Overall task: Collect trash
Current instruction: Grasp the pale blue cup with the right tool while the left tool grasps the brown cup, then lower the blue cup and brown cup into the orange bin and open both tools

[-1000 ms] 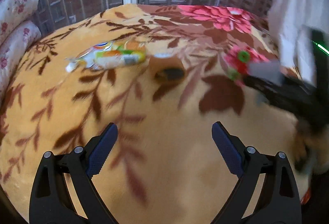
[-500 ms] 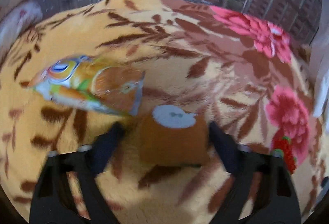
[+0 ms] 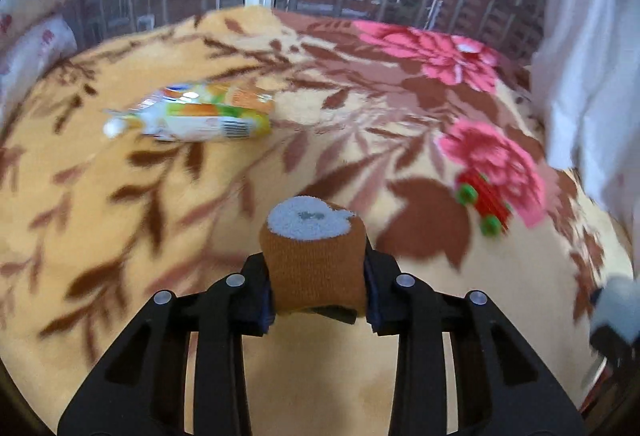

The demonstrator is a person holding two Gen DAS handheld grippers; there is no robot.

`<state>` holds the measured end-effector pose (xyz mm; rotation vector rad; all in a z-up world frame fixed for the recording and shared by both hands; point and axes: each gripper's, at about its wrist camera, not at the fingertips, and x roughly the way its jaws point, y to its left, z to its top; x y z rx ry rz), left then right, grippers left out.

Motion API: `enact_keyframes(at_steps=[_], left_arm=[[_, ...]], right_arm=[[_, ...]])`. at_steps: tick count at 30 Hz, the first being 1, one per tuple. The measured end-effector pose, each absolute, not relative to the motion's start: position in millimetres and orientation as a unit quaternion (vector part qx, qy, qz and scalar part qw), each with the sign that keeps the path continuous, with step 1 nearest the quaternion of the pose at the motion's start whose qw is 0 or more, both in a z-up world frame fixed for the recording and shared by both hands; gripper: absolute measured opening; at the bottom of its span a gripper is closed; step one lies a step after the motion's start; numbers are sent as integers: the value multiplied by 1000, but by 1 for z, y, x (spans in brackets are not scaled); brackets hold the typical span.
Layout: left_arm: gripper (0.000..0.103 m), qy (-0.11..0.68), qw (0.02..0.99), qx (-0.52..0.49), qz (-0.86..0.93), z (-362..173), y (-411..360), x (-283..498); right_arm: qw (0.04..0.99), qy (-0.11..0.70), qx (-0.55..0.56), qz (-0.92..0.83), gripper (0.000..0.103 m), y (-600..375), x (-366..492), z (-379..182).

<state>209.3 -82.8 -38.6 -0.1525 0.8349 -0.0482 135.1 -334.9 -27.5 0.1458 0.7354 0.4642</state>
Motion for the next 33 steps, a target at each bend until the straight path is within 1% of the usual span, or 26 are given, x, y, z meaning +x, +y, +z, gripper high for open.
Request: enact_keyframes(at_steps=[7, 19, 24, 27, 33], left_arm=[[32, 368, 928, -20, -45, -11, -83, 115], [32, 355, 931, 33, -74, -12, -72, -14], [33, 364, 923, 85, -92, -30, -76, -69], [33, 380, 912, 110, -109, -50, -76, -97], [33, 435, 880, 124, -142, -101, -74, -116]], right_arm=[[902, 354, 49, 243, 58, -309, 92, -17], [892, 375, 0, 253, 58, -293, -8, -23], [876, 404, -29, 260, 58, -295, -56, -37], [863, 424, -44, 273, 58, -293, -81, -50], [826, 473, -70, 298, 58, -280, -98, -89]])
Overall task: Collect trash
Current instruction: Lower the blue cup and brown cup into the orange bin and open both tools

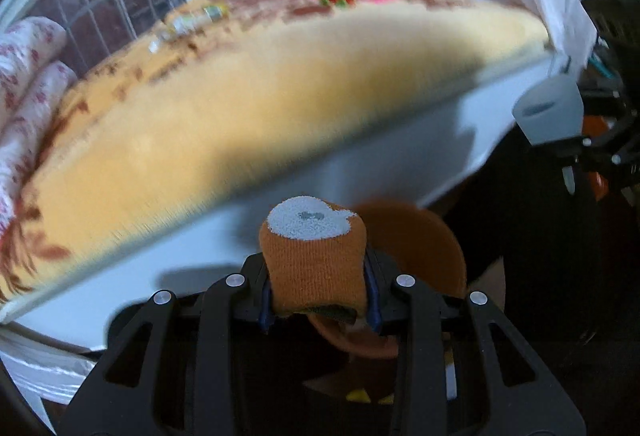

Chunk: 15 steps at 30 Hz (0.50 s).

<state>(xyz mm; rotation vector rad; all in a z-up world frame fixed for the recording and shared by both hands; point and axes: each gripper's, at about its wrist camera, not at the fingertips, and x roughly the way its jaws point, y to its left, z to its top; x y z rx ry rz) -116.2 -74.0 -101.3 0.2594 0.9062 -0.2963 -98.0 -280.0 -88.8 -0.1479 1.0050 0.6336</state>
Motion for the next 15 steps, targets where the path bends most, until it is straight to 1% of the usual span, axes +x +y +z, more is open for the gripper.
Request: enact_keyframes(at_steps=[5, 12, 15], left_arm=[[33, 482, 846, 158, -163, -148, -82, -113], [33, 568, 784, 184, -170, -213, -86, -71], [33, 587, 767, 192, -175, -228, -86, -64]], right_arm=[[788, 516, -116, 316, 58, -255, -96, -135], [739, 568, -147, 331, 58, -215, -68, -204], [717, 589, -158, 338, 58, -203, -62, -225]])
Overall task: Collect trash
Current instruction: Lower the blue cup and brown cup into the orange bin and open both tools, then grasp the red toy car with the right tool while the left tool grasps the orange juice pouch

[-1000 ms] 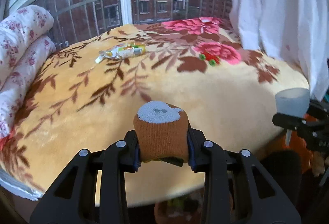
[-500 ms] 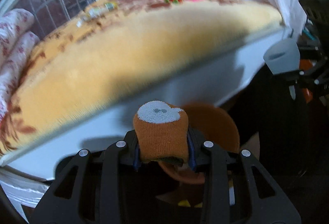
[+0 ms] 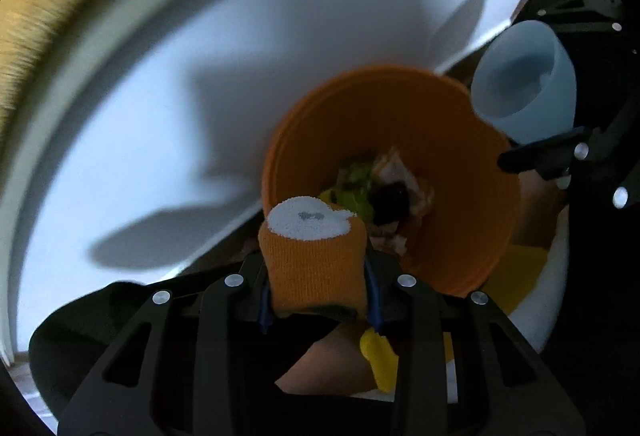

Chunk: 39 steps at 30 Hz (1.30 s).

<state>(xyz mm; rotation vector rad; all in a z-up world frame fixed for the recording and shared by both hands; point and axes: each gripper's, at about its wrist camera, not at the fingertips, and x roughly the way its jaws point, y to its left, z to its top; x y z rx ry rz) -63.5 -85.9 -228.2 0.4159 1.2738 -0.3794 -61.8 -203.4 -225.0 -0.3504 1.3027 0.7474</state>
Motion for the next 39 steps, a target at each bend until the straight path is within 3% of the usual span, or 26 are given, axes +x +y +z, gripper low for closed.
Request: enact_keyframes(at_steps=[11, 13, 14, 15, 16, 30, 39], left_arm=[[34, 599, 754, 200, -184, -240, -89, -65], [43, 594, 757, 208, -177, -239, -90, -65], [65, 590, 760, 213, -171, -239, -91, -65], [81, 584, 765, 215, -167, -238, -91, -65], [82, 576, 771, 212, -172, -233, -91, -65], [83, 568, 783, 196, -162, -222, -89, -73], [83, 531, 809, 178, -179, -182, -83, -79]], right_arm=[[695, 613, -146, 347, 59, -199, -53, -246], [695, 612, -145, 347, 64, -198, -55, -245], [696, 612, -145, 346, 76, -197, -56, -245], [700, 609, -144, 344, 79, -198, -54, -244], [705, 604, -142, 344, 80, -199, -54, -241], [726, 590, -122, 332, 80, -216, -57, -222], [742, 570, -120, 332, 80, -248, -70, -168]])
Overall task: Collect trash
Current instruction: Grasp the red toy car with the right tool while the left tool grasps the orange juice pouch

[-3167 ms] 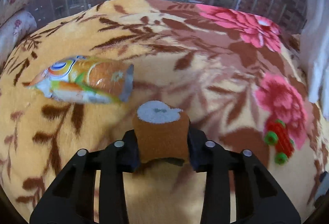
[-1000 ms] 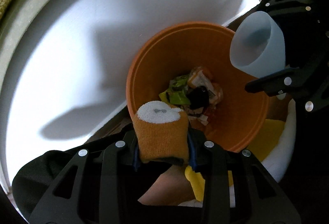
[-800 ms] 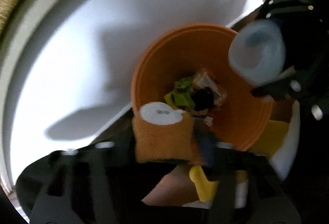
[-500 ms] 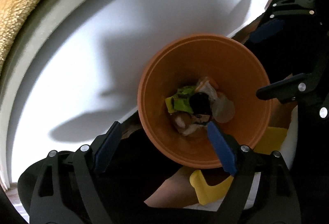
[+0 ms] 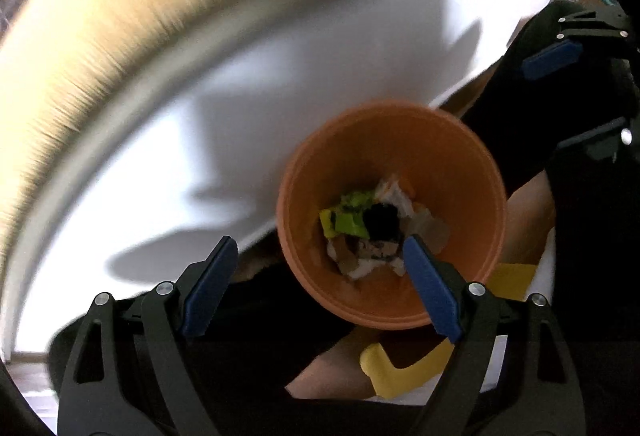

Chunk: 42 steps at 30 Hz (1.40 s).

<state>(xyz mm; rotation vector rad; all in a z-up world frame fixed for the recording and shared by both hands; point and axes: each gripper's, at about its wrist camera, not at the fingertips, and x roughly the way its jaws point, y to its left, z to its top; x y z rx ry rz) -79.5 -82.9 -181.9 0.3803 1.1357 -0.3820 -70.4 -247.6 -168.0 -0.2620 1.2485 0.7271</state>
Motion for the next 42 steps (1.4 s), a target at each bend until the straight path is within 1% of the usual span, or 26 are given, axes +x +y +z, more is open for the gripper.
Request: enact_keyframes(at_steps=[4, 6, 10, 12, 16, 20, 24, 27, 30, 32, 34, 36, 37, 40, 42], left_arm=[[83, 470, 846, 175, -182, -123, -74, -86], [90, 431, 869, 165, -177, -89, -66, -86], [90, 380, 900, 146, -155, -46, -53, -76], [90, 363, 912, 133, -135, -36, -49, -64], [90, 351, 928, 86, -92, -21, -40, -32], [90, 362, 928, 23, -88, -18, -25, -7], [90, 375, 924, 18, -68, -27, -23, 11], [90, 383, 921, 11, -66, -32, -17, 17], [90, 390, 918, -9, -68, -36, -10, 26], [90, 391, 917, -24, -72, -37, -6, 32], [90, 393, 916, -35, -75, -37, -3, 37], [90, 395, 915, -37, -74, -37, -2, 43], [90, 396, 915, -36, -73, -37, -2, 45], [90, 396, 915, -31, -73, -36, -3, 51], [90, 397, 915, -31, -73, -35, -3, 56]], right_arm=[[752, 544, -111, 356, 85, -264, -69, -120], [764, 524, -99, 363, 85, -274, -59, -90], [798, 478, -71, 361, 85, -286, -28, -42], [820, 453, -71, 344, 86, -288, -7, -24], [861, 411, -66, 293, 86, -286, 50, -5], [882, 396, -90, 239, 86, -278, 116, -9], [886, 392, -145, 199, 84, -258, 174, -24], [888, 391, -159, 183, 82, -250, 207, -36], [888, 399, -155, 168, 79, -248, 244, -52], [886, 410, -144, 161, 73, -250, 268, -62], [884, 420, -137, 156, 69, -250, 283, -68], [883, 423, -135, 153, 69, -250, 294, -71], [882, 425, -133, 153, 66, -251, 300, -74], [872, 447, -116, 159, 49, -256, 314, -85], [873, 448, -106, 162, 48, -258, 313, -88]])
